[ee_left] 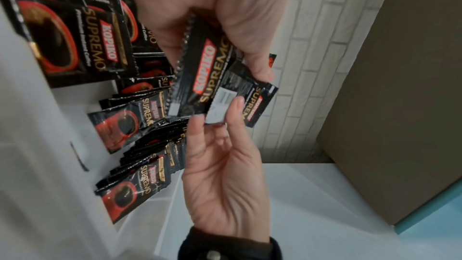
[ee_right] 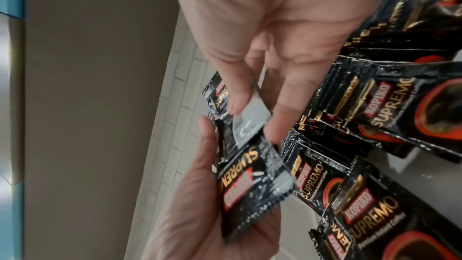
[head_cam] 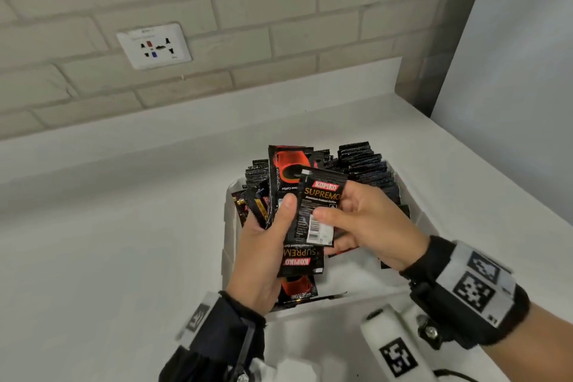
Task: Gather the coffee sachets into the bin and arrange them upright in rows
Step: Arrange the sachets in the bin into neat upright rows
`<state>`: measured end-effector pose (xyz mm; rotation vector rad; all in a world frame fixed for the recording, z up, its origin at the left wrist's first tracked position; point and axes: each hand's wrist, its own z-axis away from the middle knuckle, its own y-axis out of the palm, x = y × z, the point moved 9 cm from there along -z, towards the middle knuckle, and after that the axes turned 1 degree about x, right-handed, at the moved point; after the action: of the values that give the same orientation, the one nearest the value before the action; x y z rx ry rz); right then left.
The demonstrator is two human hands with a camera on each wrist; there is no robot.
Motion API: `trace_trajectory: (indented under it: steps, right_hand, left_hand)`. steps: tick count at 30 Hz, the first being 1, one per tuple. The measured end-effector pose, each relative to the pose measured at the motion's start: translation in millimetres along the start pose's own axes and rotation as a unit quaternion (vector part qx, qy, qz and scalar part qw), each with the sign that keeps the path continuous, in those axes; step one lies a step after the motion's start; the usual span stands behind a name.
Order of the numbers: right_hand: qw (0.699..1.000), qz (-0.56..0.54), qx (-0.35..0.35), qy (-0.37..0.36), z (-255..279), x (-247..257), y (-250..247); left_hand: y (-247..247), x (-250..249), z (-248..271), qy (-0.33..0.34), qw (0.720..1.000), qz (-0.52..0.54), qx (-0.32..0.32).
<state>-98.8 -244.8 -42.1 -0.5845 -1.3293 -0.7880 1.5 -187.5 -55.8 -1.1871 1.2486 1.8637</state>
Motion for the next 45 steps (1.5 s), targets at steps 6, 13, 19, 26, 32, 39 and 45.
trace_trajectory:
  steps: [6, 13, 19, 26, 32, 39, 45]
  right_hand:
    - [0.999, -0.001, -0.035, 0.001, 5, 1, -21]
    - [0.985, -0.094, -0.097, -0.108, 20, 47, -66]
    - [0.985, -0.133, -0.068, -0.085, 14, 56, -63]
    - [0.993, -0.102, -0.052, -0.036, -2, 52, -53]
    - [0.943, 0.324, -0.022, -0.071, -8, 57, -38]
    - [0.847, 0.528, 0.063, -0.005, -18, 26, -18]
    - [0.754, 0.650, 0.078, 0.043, -29, 12, -17]
  left_hand:
    - [-12, 5, -1, -0.008, 0.999, 0.012, -0.035]
    - [-39, -10, 1, -0.001, 0.998, 0.031, -0.053]
    - [-57, -22, 3, 0.014, 0.997, 0.034, -0.072]
    - [-82, -53, 8, 0.064, 0.992, 0.039, -0.106]
    - [-95, -70, 14, 0.086, 0.988, 0.056, -0.119]
    - [-95, -64, 16, 0.074, 0.989, 0.048, -0.119]
    - [-96, -60, 14, 0.063, 0.991, 0.042, -0.113]
